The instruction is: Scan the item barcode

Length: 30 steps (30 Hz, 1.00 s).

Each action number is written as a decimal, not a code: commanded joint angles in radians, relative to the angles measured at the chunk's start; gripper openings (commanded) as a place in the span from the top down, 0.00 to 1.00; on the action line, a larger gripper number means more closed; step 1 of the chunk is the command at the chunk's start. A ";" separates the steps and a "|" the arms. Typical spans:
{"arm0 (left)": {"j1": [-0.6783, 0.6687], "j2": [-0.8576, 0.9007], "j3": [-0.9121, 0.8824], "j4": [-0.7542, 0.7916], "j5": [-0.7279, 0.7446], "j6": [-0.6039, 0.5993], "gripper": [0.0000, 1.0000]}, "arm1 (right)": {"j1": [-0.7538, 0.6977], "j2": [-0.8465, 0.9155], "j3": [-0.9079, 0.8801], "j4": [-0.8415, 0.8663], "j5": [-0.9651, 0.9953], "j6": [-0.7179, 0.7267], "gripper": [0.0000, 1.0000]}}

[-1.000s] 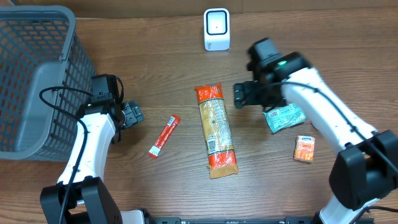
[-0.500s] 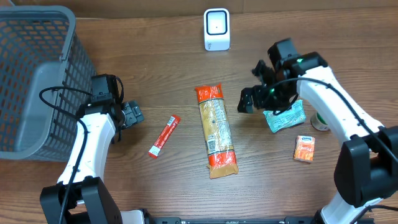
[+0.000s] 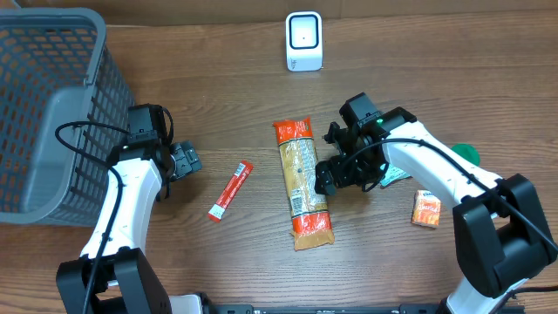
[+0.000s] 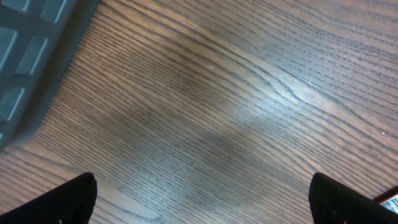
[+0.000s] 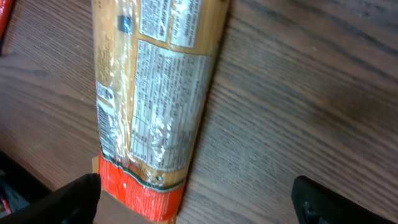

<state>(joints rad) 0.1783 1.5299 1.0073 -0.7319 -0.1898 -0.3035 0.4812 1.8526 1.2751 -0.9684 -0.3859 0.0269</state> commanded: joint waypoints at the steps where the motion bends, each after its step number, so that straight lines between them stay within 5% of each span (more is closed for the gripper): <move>1: -0.003 -0.004 0.018 0.004 0.007 0.009 0.00 | 0.004 -0.010 -0.005 0.015 0.011 -0.002 0.01; 30: -0.003 -0.004 0.018 0.004 0.007 0.009 0.00 | 0.002 -0.010 -0.005 0.068 0.011 0.074 0.00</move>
<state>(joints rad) 0.1783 1.5295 1.0073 -0.7315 -0.1898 -0.3035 0.4843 1.8526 1.2751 -0.9081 -0.3840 0.0830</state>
